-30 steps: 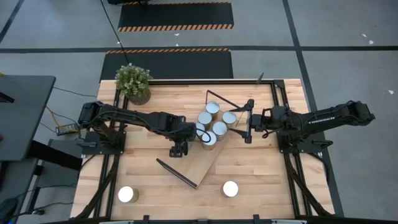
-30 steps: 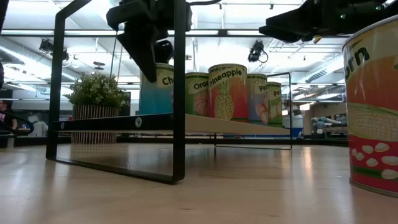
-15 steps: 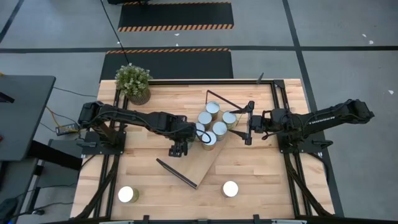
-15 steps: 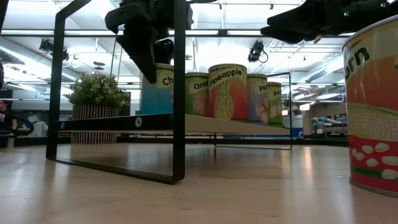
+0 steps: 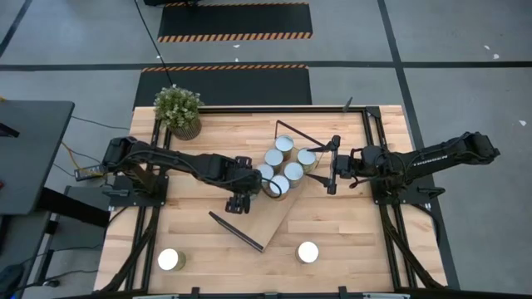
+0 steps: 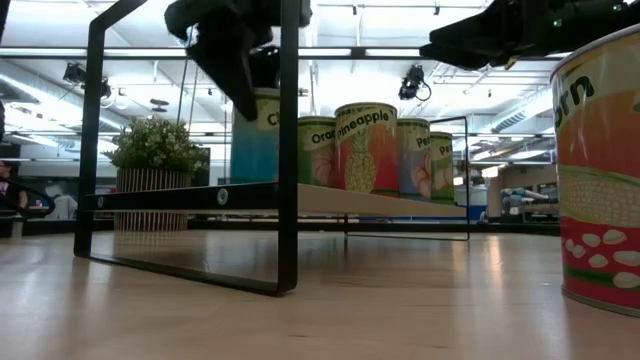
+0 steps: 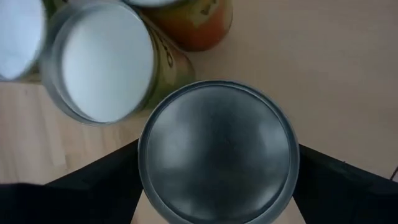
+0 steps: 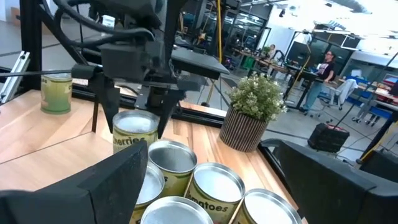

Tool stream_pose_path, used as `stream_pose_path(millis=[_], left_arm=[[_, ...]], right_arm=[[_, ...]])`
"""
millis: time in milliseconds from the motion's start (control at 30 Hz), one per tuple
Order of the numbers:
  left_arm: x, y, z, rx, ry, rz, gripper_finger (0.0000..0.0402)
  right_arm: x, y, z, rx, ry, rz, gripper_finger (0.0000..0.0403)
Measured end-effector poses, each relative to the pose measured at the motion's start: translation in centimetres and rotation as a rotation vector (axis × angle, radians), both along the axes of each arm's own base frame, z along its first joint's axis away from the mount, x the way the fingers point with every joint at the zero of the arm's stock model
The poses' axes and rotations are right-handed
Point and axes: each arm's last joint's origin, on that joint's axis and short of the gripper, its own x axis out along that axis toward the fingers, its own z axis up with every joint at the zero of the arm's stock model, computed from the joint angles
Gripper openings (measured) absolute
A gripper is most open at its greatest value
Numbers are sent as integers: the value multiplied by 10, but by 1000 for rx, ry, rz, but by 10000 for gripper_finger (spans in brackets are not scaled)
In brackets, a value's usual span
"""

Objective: Pick and place cans onto a shelf
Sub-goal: Put the canned cherries on the shelf

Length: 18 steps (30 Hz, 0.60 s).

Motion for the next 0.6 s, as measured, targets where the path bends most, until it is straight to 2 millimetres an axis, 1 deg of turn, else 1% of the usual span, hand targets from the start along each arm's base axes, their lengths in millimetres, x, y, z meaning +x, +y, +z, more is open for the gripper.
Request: stream_pose_path(millis=[100, 200, 600], left_arm=[[1, -4, 7, 15, -27, -4, 352], [1, -6, 10, 49, -36, -20, 352], [1, -6, 10, 17, -33, 1, 352]], right_arm=[[0, 0, 0, -3, 3, 0, 368], [0, 0, 0, -6, 1, 0, 368], [0, 0, 0, -12, 2, 1, 368]])
